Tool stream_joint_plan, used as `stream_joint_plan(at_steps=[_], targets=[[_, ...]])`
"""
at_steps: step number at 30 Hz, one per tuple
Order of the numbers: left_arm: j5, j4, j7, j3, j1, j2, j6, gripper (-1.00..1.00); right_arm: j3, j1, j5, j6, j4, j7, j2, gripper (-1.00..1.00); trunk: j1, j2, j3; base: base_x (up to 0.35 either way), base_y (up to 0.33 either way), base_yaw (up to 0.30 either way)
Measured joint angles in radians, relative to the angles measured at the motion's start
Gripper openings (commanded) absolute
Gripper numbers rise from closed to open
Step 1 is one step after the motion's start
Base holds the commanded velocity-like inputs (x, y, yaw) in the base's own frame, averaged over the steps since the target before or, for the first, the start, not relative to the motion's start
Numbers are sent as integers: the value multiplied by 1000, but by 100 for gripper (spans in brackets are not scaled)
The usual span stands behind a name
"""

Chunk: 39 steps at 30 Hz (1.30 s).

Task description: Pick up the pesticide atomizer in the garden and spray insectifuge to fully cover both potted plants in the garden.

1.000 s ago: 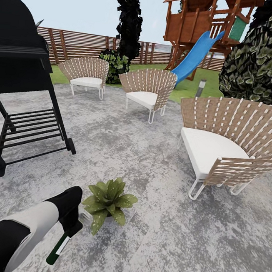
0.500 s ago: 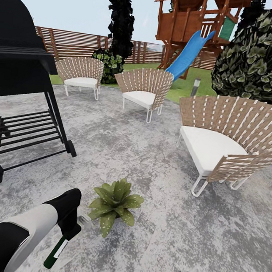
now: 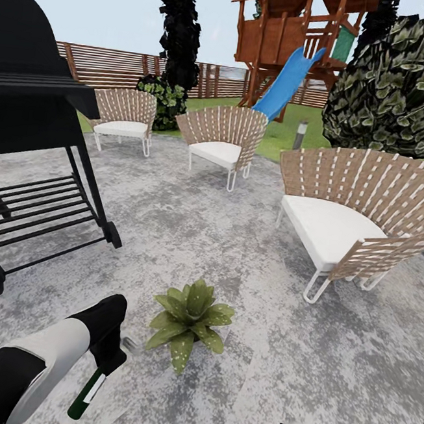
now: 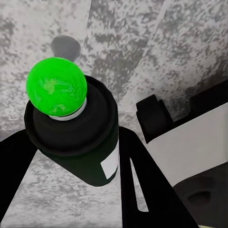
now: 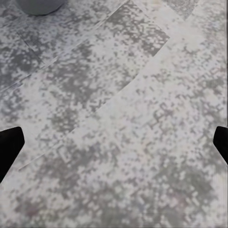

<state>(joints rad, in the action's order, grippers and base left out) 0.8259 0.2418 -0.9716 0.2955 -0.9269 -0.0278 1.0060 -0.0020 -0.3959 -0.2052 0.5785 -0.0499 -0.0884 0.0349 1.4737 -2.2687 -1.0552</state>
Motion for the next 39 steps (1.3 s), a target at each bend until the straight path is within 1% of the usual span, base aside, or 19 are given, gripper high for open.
stream_joint_plan(at_steps=[15, 20, 25, 31, 34, 39], targets=[[0, 1, 3, -3, -1, -3, 0, -100, 0, 0, 0, 0, 0, 0, 0, 100, 0, 0, 8, 0, 4, -274], [0, 1, 3, -3, -2, -1, -1, -100, 0, 0, 1, 0, -1, 0, 0, 100, 0, 0, 10, -92, 208, -288], [-1, 1, 3, -2, -2, -2, 0, -100, 0, 0, 1, 0, -4, 0, 0, 100, 0, 0, 11, -132, 279, -72], [-1, 1, 3, -3, -2, 0, 0, -100, 0, 0, 0, 0, -5, 0, 1, 100, 0, 0, 11, 39, 286, -2], [-1, 1, 3, -1, -1, 3, 0, -100, 0, 0, 0, 0, -4, 0, 1, 100, 0, 0, 11, 30, 79, -26], [0, 0, 3, 0, 0, 0, -1, -100, 0, 0, 5, 0, -2, 0, 0, 100, 0, 0, 11, 1, 3, -232]])
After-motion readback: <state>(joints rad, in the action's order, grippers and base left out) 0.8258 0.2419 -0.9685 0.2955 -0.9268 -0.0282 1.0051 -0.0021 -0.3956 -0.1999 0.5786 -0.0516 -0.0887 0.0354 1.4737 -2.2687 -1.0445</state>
